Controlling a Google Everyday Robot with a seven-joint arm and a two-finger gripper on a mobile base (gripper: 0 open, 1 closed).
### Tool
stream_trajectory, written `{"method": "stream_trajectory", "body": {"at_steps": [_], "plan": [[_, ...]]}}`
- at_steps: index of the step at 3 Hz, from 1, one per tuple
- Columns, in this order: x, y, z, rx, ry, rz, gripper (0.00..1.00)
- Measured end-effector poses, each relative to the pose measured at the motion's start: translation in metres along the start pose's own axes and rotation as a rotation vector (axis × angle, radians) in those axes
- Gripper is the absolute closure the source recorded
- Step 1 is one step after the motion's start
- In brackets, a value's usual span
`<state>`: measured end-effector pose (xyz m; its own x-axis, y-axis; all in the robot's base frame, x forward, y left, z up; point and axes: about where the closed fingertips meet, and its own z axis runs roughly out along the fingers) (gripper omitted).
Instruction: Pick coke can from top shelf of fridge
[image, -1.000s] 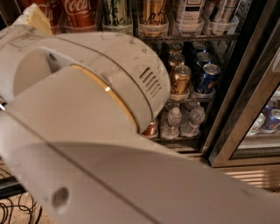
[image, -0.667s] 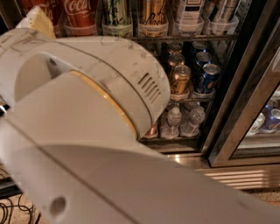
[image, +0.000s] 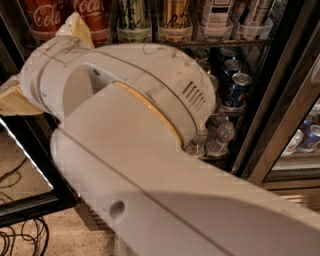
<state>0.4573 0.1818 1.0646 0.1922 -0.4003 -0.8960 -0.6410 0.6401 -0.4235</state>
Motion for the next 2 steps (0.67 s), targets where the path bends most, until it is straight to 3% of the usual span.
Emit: {"method": "stream_trajectory", "body": {"at_steps": [2], "plan": [[-0.0068, 0.0012, -0.0047, 0.020, -0.044, 0.013, 0.00]]}}
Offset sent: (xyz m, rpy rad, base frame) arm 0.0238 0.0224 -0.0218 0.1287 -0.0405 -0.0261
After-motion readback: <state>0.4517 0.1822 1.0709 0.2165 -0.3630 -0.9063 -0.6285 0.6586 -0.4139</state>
